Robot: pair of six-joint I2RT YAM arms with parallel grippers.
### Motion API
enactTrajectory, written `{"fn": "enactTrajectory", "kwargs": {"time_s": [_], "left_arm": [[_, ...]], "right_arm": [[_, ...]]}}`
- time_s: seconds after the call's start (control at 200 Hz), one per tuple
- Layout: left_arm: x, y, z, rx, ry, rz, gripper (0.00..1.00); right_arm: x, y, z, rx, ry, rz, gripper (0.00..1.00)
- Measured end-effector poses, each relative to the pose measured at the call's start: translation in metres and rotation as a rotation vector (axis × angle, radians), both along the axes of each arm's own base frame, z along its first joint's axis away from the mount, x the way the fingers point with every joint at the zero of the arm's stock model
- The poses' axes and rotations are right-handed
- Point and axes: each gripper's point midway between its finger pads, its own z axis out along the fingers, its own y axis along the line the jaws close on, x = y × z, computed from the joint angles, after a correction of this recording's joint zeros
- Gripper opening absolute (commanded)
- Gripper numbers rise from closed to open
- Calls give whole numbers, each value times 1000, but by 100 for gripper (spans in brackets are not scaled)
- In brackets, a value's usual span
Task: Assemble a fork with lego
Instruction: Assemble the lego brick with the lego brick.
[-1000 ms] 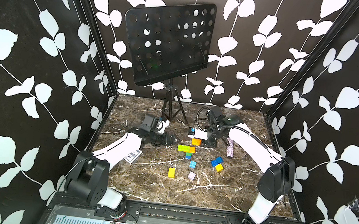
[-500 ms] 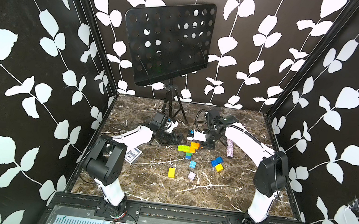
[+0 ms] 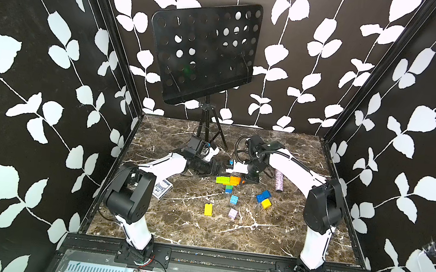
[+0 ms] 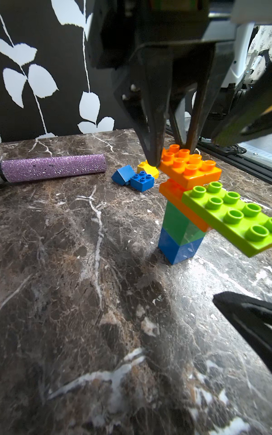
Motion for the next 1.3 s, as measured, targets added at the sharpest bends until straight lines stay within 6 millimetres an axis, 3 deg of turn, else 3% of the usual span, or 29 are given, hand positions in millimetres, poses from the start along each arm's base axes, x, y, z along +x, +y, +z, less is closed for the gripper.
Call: {"fn": "enactTrajectory", "kwargs": {"time_s": [0.655,1.3], "left_arm": [[-8,-6,-22,62,40,-58,99],[-9,-9,-29,58,62,-42,99]], "right_arm": [[4,-1,-8,-42,5,20,21],[3,-3,-11,-59,9,33,20]]}}
